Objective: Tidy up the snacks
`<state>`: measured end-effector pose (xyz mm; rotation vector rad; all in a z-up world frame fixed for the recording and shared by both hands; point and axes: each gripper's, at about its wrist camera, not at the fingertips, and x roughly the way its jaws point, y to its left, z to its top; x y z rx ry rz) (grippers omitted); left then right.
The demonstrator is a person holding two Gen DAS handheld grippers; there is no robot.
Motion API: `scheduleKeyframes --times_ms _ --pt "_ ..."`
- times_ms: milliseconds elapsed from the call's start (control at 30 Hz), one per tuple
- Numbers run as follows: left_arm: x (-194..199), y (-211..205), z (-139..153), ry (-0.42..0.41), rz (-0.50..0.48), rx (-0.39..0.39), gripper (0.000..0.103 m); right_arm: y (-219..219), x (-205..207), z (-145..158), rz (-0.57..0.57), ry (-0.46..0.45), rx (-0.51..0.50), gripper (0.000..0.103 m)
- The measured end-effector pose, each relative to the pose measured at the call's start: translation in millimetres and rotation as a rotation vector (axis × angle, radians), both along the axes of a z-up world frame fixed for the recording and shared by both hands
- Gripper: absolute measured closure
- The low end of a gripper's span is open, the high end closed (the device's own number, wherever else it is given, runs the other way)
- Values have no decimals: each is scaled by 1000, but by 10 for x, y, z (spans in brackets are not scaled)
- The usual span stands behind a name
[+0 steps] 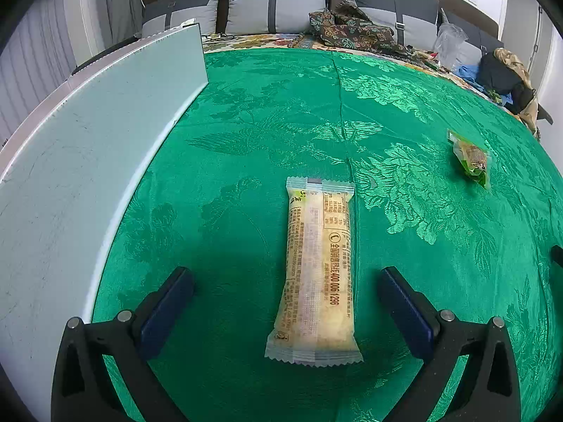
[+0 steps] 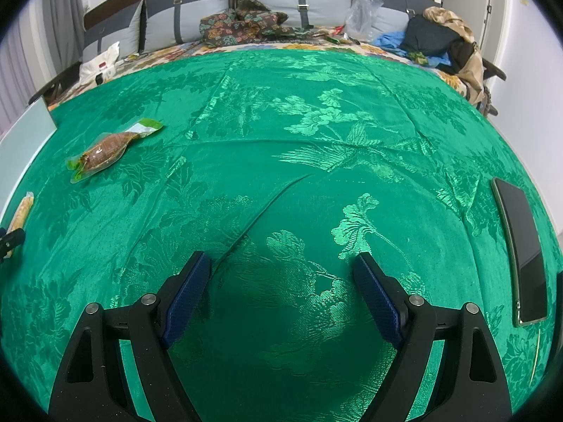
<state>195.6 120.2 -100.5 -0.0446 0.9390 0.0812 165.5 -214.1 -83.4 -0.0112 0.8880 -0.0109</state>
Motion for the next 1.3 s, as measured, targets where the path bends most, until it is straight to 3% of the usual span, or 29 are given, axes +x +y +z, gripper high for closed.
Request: scheduleKeyframes --times_ms 800,900,1133,1300 --pt "-8 44 -8 1 -59 2 0 0 2 -3 0 -1 0 16" --pt "-9 45 -8 2 -58 2 0 54 96 41 -8 73 -9 18" --pt "-16 38 -3 2 -58 3 0 827 729 466 31 130 335 18" --pt "-17 37 -4 2 -58 3 0 1439 1367 310 -29 271 330 20"
